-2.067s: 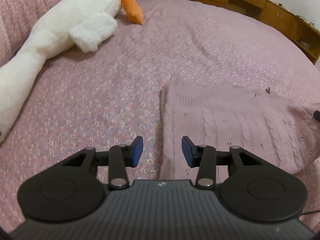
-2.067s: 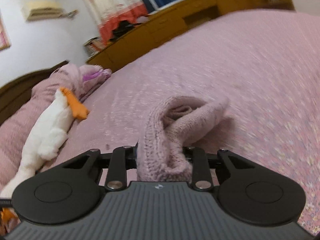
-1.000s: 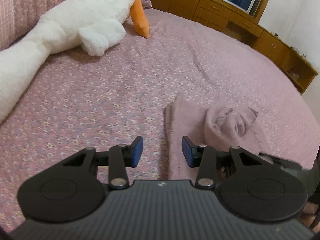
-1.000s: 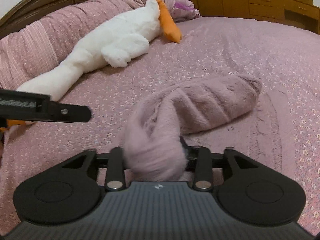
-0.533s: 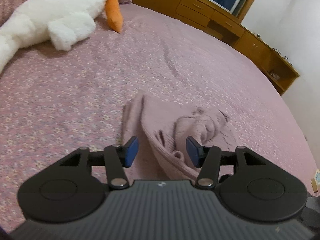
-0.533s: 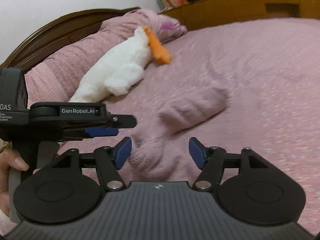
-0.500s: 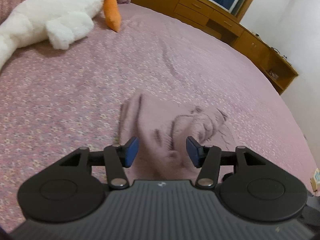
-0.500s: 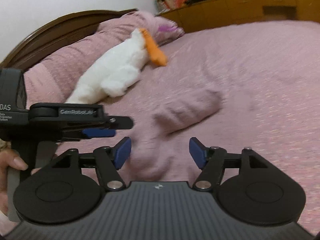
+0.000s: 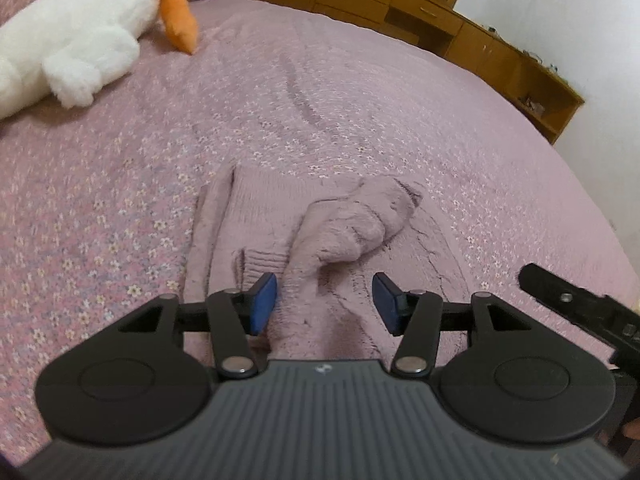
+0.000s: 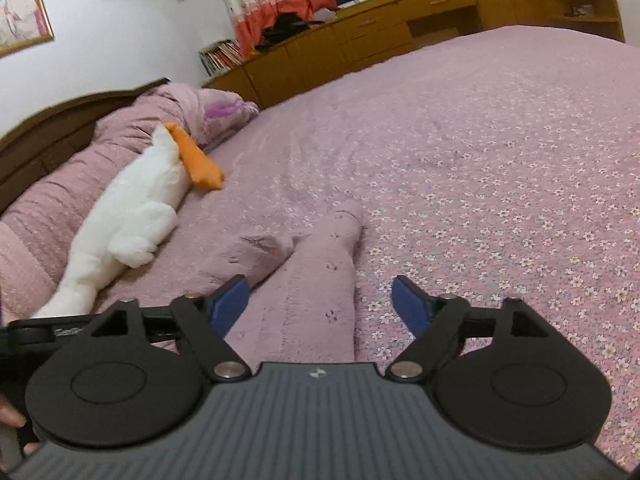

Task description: Fold small clothes

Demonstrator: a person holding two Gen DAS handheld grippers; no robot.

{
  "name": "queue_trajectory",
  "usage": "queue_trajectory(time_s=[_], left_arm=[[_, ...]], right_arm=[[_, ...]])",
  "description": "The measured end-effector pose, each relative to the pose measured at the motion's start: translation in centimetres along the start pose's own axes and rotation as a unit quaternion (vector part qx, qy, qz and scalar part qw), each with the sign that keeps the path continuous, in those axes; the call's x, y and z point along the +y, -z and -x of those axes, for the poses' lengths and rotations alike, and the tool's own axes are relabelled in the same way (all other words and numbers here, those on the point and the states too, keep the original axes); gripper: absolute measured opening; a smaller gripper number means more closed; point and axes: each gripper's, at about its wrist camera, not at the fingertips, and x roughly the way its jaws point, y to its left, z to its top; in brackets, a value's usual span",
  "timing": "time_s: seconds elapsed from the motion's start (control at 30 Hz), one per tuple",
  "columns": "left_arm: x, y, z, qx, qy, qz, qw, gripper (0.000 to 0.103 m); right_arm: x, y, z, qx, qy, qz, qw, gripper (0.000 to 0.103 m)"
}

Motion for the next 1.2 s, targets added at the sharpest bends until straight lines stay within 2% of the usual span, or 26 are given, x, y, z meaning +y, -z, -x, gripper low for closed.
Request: queue_trajectory(time_s=[0.17, 0.27, 0.43, 0.53, 0.7, 0.87, 1.0, 1.07, 1.1, 1.13, 1.17, 1.2], left_arm=[[-0.7, -0.2, -0.1, 0.012, -0.011, -0.023, 0.9996, 0.055], [-1.0, -0.2, 0.0, 0.016, -0.020, -0.036, 0.9990, 0.055], [-1.2, -0.4, 0.4, 0.011, -0.018, -0.037, 0.9991, 0.055], [-1.6, -0.5, 0.7, 0.003, -0.019, -0.039, 0.9991, 0.064], [-2.5, -0.4, 0.2, -0.001, -0.031, -0.061, 0.9977, 0.065], [-3.2, -0.2, -0.8, -0.003, -0.015, -0.081, 0.9966, 0.065], [-3.6, -0.3, -2.0, -0.014, -0.035, -0.109, 0.9934, 0.065], [-3.5, -0.2, -2.9, -0.015, -0.027, -0.122, 0.9921, 0.064], [-3.2, -0.1, -3.4, -0.017, -0.012, -0.127, 0.9917, 0.059], [-3.0, 0.1, -3.9, -0.017, -0.004, -0.130, 0.9914, 0.028], [-2.5, 0.2, -4.6, -0.010, -0.008, -0.125, 0.9921, 0.013], [-2.0, 0.1, -4.7, -0.011, -0.015, -0.114, 0.9934, 0.013]], right_arm=[[-2.0, 0.2, 1.1, -0.016, -0.032, -0.061, 0.998, 0.094], [-2.8, 0.5, 0.7, -0.010, -0.023, -0.090, 0.996, 0.094], [-3.2, 1.3, 0.0, 0.016, -0.011, -0.091, 0.996, 0.094], [-3.2, 2.0, -0.3, 0.026, -0.015, -0.096, 0.995, 0.094], [-3.3, 3.4, -1.0, 0.039, -0.019, -0.104, 0.994, 0.094], [-3.3, 3.8, -1.6, 0.050, -0.016, -0.104, 0.993, 0.094], [-3.1, 4.0, -2.3, 0.056, -0.013, -0.103, 0.993, 0.094], [-2.8, 3.9, -2.7, 0.059, -0.014, -0.097, 0.993, 0.094], [-2.5, 3.9, -3.0, 0.060, -0.015, -0.092, 0.994, 0.094], [-2.2, 3.9, -3.3, 0.063, -0.015, -0.087, 0.994, 0.094], [-1.9, 3.9, -3.5, 0.066, -0.016, -0.086, 0.994, 0.094], [-1.7, 4.0, -3.7, 0.070, -0.020, -0.085, 0.994, 0.094]])
